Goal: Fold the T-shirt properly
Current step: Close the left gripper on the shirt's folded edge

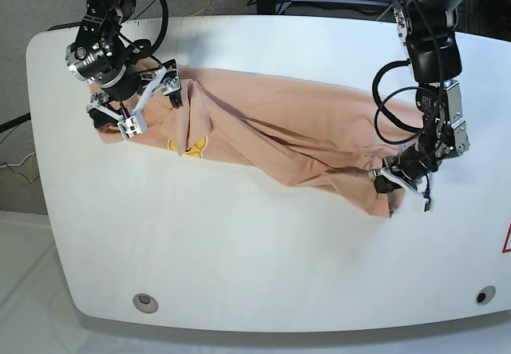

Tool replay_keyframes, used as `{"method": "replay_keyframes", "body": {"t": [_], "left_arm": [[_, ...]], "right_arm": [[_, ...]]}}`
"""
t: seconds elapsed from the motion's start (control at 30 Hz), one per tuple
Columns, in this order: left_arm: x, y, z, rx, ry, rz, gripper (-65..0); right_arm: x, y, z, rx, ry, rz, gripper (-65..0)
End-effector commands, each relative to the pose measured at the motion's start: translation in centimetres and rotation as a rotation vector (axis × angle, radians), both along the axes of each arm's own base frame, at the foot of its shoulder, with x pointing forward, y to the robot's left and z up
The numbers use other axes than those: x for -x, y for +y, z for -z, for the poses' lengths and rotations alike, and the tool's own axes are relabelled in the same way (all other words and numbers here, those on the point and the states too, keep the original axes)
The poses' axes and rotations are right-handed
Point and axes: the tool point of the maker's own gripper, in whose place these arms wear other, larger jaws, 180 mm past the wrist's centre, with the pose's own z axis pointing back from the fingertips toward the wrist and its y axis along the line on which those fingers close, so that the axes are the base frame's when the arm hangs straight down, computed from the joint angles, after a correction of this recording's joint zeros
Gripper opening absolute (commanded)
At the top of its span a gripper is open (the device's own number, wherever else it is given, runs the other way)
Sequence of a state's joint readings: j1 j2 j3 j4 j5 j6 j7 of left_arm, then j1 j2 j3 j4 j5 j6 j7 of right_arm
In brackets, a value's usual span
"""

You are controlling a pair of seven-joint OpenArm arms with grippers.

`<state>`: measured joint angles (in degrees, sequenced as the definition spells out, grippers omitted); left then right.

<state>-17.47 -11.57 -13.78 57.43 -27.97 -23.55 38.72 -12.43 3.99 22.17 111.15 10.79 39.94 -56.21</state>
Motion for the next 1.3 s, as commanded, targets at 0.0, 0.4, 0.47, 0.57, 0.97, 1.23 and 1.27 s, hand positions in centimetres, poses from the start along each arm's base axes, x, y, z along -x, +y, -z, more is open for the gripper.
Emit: {"method": "replay_keyframes", "body": {"t": [0.0,0.4,0.47,0.57,0.97,1.23,1.27], "left_arm": [[-1.6,1.1,-2.7,-0.016,-0.077,-0.007,-63.6],[-2.1,1.2,-6.1,-0.077,-0.14,0.036,-63.6],[-2.2,1.2,-6.4,-0.083,-0.147,0.037,-63.6],[-2.2,1.2,-6.6,-0.087,-0.153,0.038,-63.6],[-1.4,2.7,-5.9,-0.12,-0.127,0.034,-63.6],[-1.3,3.0,-5.7,-0.125,-0.119,0.03,-62.9],[-1.3,3.0,-5.7,-0.125,-0.119,0.03,-62.1]], "right_arm": [[-0.7,0.0,-1.0,-0.007,-0.043,-0.004,0.0],[-0.7,0.1,-1.0,-0.009,-0.043,-0.004,0.0],[-0.7,0.1,-1.0,-0.009,-0.043,-0.004,0.0],[-0.7,0.1,-1.0,-0.009,-0.043,-0.004,0.0],[-0.7,0.1,-1.0,-0.009,-0.043,-0.004,0.0],[-0.7,0.1,-1.0,-0.01,-0.043,-0.004,0.0],[-0.7,0.1,-1.0,-0.012,-0.044,-0.005,0.0]]}}
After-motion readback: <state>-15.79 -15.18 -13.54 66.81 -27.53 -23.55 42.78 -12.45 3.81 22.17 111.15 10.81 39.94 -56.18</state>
